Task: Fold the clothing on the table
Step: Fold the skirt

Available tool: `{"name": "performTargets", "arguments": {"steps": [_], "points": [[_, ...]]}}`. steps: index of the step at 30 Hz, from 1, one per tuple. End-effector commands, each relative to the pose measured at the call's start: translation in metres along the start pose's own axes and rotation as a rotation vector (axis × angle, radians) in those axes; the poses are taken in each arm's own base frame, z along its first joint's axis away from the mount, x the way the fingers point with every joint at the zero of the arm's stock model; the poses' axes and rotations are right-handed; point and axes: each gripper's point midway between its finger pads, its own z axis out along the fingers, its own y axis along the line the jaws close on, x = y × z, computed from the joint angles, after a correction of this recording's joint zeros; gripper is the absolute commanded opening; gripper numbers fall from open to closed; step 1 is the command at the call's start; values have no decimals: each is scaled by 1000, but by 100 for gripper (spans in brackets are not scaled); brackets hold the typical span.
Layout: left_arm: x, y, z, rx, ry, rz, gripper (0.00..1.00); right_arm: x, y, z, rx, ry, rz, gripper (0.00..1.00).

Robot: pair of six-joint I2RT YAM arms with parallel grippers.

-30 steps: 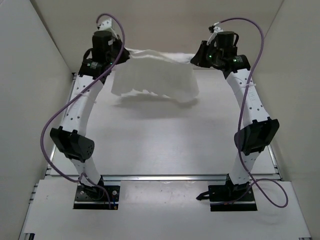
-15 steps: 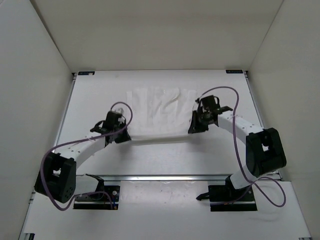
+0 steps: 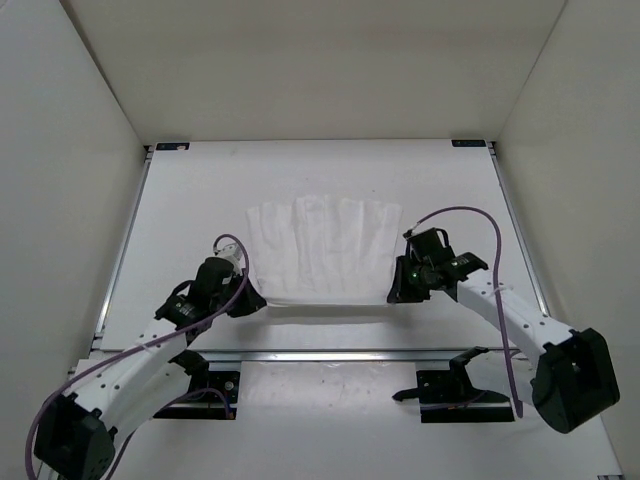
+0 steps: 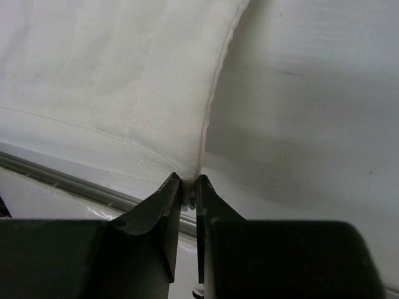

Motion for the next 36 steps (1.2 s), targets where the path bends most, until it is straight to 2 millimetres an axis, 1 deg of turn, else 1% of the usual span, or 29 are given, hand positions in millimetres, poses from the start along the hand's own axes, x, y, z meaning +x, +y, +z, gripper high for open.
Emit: {"name": "performTargets", "arguments": {"steps": [1,2,3,4,8,9,10,11,14,16,17,18,19,20,21,22,23,24,25,26,28,29,30,31,32,33,34,35,36], "points": [[4,6,-17,-37,1,-6,0,14,-22,-19,128,-2,22,0],[6,6,-21,-42,11,-3,0,15,-17,-26,114,-10,10,0],[5,0,-26,-17,13,-7,0,22,-18,-32,124,-1,6,0],[1,-5,-32,0,-4,1,0,21,-14,-36,108,-7,2,0],[-4,-14,-58,36,-21,3,0,37,-14,-55,108,18,4,0],[-1,-15,-64,41,-6,-1,0,44,-15,-59,97,27,9,0],[-2,-16,-67,48,-13,-6,0,44,-8,-66,48,9,2,0],[3,-15,-71,51,-2,-7,0,50,-4,-66,3,20,2,0],[15,-15,-75,70,37,-9,0,58,0,-73,-97,-4,34,0],[15,-15,-81,66,33,-20,0,64,-2,-85,-107,-4,60,0],[7,-17,-87,68,0,-18,0,62,-3,-89,-95,-11,66,0],[-4,-20,-93,72,-36,-26,0,60,0,-99,-101,-26,68,0],[-7,-18,-94,65,-45,-19,0,50,3,-107,-100,-51,76,0],[-18,-17,-94,51,-75,-14,0,47,5,-110,-107,-59,67,0],[-25,-15,-90,35,-85,-20,0,38,8,-112,-117,-74,62,1],[-35,-20,-89,61,-114,-14,0,29,11,-109,-142,-78,63,0],[-44,-19,-82,51,-128,-16,0,20,16,-104,-175,-77,56,0],[-49,-15,-74,39,-128,-32,0,15,16,-101,-183,-87,62,0],[-60,-20,-68,59,-163,-35,0,3,18,-95,-203,-104,74,1],[-65,-18,-60,44,-164,-58,0,-4,15,-85,-187,-96,88,0],[-86,-17,-38,45,-205,-85,0,-33,9,-70,-170,-154,105,0],[-91,-17,-32,44,-215,-88,0,-53,3,-62,-166,-179,122,0],[-98,-13,-19,27,-219,-96,0,-56,-1,-49,-165,-144,151,0],[-113,-15,-11,27,-236,-98,0,-80,-2,-48,-172,-193,156,0],[-122,-13,-6,23,-251,-99,0,-98,-6,-43,-164,-205,171,0],[-128,-7,5,-3,-237,-102,0,-114,-8,-39,-144,-211,186,0],[-145,-7,11,-8,-248,-117,0,-125,-12,-35,-131,-225,194,0],[-153,-9,15,-3,-254,-111,0,-144,-14,-32,-137,-240,209,0],[-165,-4,26,-25,-255,-120,0,-160,-17,-26,-140,-247,230,0]]}}
